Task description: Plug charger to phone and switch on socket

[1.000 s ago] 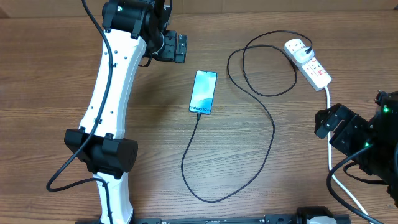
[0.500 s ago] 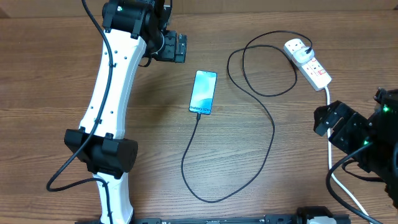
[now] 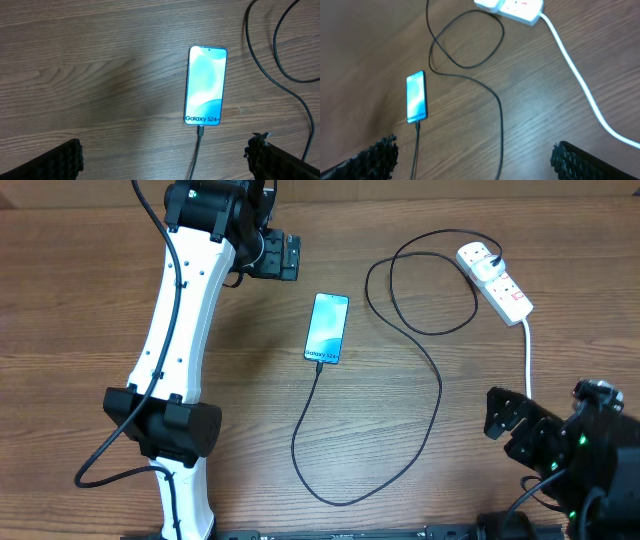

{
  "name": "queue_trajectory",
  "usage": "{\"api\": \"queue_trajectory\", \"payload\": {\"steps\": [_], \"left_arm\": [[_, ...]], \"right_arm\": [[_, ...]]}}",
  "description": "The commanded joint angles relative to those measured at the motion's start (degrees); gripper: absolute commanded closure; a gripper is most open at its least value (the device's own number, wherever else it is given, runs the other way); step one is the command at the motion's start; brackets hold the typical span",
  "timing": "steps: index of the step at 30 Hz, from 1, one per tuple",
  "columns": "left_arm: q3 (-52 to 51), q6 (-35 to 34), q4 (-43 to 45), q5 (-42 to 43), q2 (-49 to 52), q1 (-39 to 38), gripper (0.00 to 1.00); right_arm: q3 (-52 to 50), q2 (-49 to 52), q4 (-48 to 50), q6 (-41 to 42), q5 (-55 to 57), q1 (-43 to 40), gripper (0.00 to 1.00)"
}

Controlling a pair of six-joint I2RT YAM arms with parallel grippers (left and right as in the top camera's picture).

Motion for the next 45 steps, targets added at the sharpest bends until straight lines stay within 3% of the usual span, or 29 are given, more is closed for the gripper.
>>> {"api": "queue_trajectory", "payload": {"steps": [1,10,22,37,45], "left_arm": [[-0.07,-0.98,0.07,-0.52,0.39,0.2,0.0],[-0.07,-0.98,0.07,-0.52,0.39,0.2,0.0],[-0.07,-0.98,0.07,-0.52,0.39,0.2,0.0],[-0.07,-0.98,0.07,-0.5,0.39,0.2,0.0],[-0.07,-0.98,0.07,-0.52,0.39,0.2,0.0]], "right_arm": [[-6.71,-5.75,5.81,-0.22,-1.27,0.28,0.0],[-28.46,-20.17,30.71,-7.37,-6.64,0.59,0.0],[-49.31,-28.35,58.73,-18.56,-6.99,0.59,0.0],[-61.09,-34.03,73.44,-26.99,-5.88,0.59,0.0],[-60.96,-34.03,67.25,-31.87,-5.16,0.57,0.0]]}}
